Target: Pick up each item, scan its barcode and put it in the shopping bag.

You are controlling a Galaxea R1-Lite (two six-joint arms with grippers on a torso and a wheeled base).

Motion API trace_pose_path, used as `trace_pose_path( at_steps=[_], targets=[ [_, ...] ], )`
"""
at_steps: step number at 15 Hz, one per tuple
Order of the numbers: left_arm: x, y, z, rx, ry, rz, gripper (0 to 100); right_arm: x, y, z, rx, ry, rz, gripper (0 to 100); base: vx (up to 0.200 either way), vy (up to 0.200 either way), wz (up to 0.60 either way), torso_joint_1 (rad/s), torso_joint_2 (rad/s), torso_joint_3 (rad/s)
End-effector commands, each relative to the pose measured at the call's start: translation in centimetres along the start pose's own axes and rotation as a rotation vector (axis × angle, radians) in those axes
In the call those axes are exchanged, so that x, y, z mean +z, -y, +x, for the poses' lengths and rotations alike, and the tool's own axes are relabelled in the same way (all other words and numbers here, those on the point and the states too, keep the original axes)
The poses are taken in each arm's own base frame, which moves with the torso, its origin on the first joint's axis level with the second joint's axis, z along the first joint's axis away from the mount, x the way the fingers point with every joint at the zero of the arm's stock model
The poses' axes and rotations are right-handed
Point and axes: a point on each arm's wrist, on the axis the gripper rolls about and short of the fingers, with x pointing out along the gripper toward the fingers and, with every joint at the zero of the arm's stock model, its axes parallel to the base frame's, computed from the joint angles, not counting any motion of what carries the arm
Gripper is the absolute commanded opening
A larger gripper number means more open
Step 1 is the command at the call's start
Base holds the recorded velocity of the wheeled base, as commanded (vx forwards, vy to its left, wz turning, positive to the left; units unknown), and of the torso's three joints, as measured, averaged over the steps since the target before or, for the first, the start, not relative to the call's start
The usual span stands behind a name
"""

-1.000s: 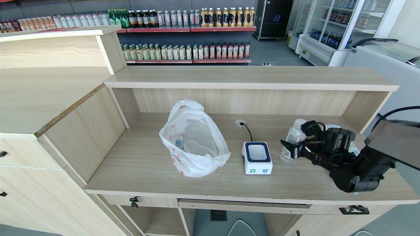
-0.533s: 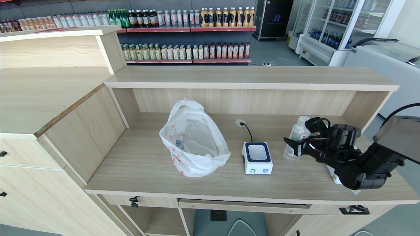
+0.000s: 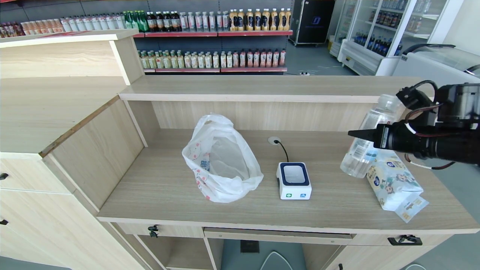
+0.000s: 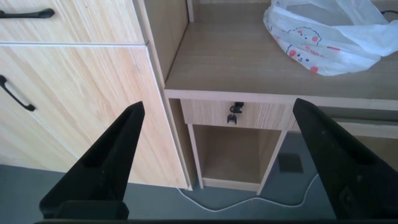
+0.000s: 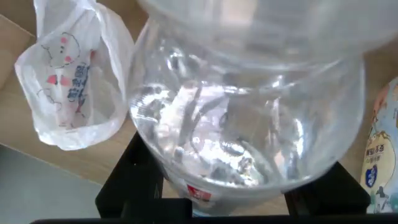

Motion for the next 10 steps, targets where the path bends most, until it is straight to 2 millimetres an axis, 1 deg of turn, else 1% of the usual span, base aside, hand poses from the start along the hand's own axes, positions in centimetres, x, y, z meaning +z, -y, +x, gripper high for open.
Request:
trace_pose_path(
  at_steps=[1,2,3,4,6,7,8,10],
  targets=[
    [0.0,0.0,0.0,0.001,0.000,0.000,100,5.0,-4.3,-9.2,0.095,0.130,-0.014,0,0.000,0.000,0.00,0.000,0.00,0.000],
    [0.0,0.0,0.0,0.001,0.000,0.000,100,5.2,-5.1,-11.0,0.118,0.107,-0.009,0,0.000,0.000,0.00,0.000,0.00,0.000],
    [0.0,0.0,0.0,0.001,0.000,0.000,100,5.2,-5.5,-12.0,0.130,0.095,-0.004,0,0.000,0.000,0.00,0.000,0.00,0.000],
    [0.0,0.0,0.0,0.001,0.000,0.000,100,4.8,-6.5,-13.4,0.182,0.066,-0.005,0,0.000,0.000,0.00,0.000,0.00,0.000],
    [0.0,0.0,0.0,0.001,0.000,0.000,100,4.1,-8.2,-15.2,0.255,0.034,-0.018,0,0.000,0.000,0.00,0.000,0.00,0.000],
    [0.0,0.0,0.0,0.001,0.000,0.000,100,3.9,-8.7,-15.7,0.277,0.023,-0.023,0,0.000,0.000,0.00,0.000,0.00,0.000],
    [0.0,0.0,0.0,0.001,0.000,0.000,100,3.0,-9.7,-17.0,0.329,-0.004,-0.035,0,0.000,0.000,0.00,0.000,0.00,0.000],
    [0.0,0.0,0.0,0.001,0.000,0.000,100,2.0,-10.7,-18.6,0.400,-0.023,-0.054,0,0.000,0.000,0.00,0.000,0.00,0.000]
  ],
)
